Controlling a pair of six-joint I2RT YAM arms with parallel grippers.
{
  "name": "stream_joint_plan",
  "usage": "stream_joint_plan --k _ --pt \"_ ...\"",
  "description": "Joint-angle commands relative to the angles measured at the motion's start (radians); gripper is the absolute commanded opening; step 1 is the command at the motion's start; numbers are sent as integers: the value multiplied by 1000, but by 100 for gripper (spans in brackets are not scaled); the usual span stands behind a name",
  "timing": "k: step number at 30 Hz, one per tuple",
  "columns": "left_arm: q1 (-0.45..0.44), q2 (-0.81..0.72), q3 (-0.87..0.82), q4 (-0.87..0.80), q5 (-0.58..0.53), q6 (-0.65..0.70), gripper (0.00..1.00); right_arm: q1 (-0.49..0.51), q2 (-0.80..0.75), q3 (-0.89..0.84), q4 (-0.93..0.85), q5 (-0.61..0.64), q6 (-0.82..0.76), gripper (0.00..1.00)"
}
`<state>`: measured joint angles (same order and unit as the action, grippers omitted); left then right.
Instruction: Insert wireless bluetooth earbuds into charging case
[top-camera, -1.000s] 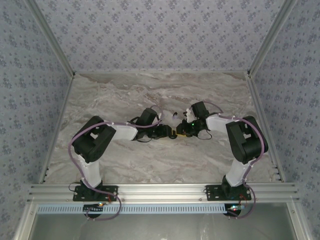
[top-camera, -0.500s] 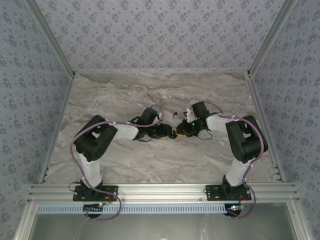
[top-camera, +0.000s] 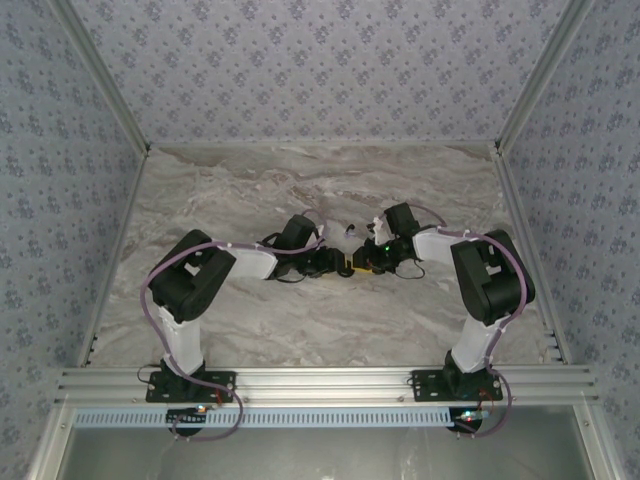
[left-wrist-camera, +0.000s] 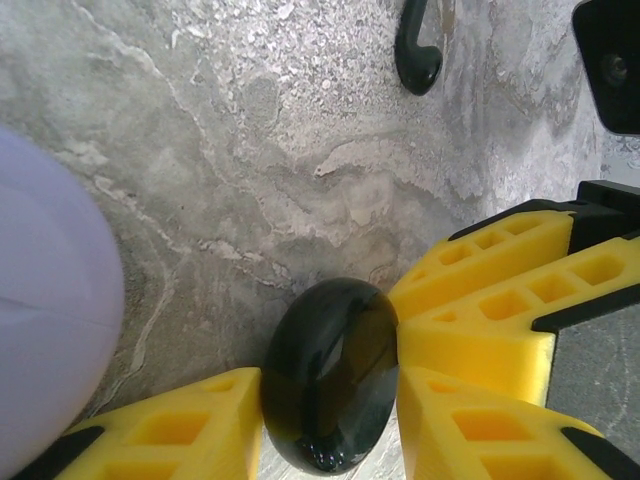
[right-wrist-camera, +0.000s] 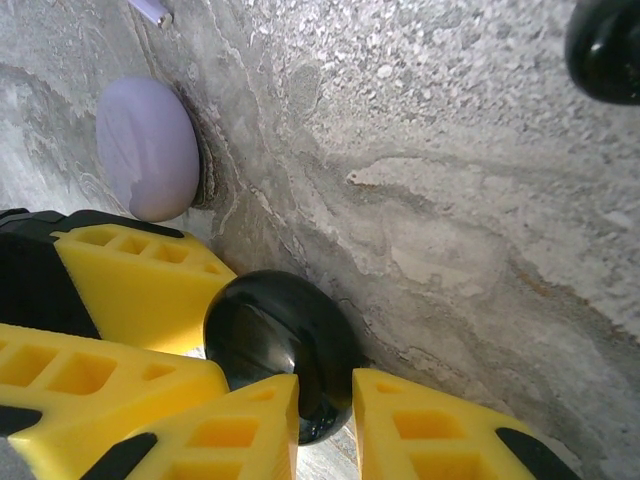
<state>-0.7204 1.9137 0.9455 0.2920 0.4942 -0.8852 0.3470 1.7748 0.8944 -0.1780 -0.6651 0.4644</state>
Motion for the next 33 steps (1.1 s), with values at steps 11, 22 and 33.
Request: stream_joint_plan --k 11,22,33 --pt "-35 57 37 44 57 -5 37 -5 28 -26 8 -10 16 19" --pt "-37 68 44 44 55 -11 35 -8 31 -27 14 -25 14 18" --pt "-36 40 43 -33 1 22 32 -18 -1 -33 -18 11 -1 21"
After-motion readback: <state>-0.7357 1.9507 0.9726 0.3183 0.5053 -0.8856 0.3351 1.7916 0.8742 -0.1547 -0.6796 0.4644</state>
